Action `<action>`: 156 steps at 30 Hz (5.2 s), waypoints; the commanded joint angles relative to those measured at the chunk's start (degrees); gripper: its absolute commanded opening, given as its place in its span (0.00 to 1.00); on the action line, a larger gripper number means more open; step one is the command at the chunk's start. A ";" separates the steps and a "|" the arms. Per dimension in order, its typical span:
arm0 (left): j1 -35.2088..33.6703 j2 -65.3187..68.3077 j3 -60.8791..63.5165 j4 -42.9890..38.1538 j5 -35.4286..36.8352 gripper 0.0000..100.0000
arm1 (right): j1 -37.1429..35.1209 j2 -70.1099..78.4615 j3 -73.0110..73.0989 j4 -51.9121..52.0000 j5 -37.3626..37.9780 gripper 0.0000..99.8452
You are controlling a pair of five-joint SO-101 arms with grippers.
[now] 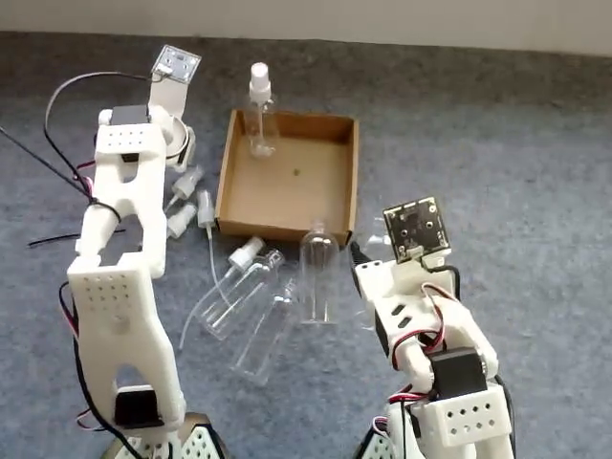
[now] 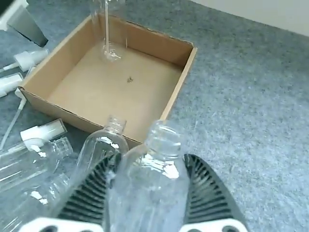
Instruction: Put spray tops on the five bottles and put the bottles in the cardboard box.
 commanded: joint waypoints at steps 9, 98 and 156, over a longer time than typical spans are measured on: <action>1.63 4.79 -1.63 0.26 -2.55 0.06 | -0.48 -0.84 -0.48 -1.27 -0.62 0.00; -6.46 8.57 -63.34 38.59 -8.44 0.04 | -0.48 -0.92 -0.66 -1.36 -0.18 0.00; 40.13 -79.52 37.49 -21.01 22.33 0.04 | -18.42 -12.18 22.20 -42.86 -0.35 0.00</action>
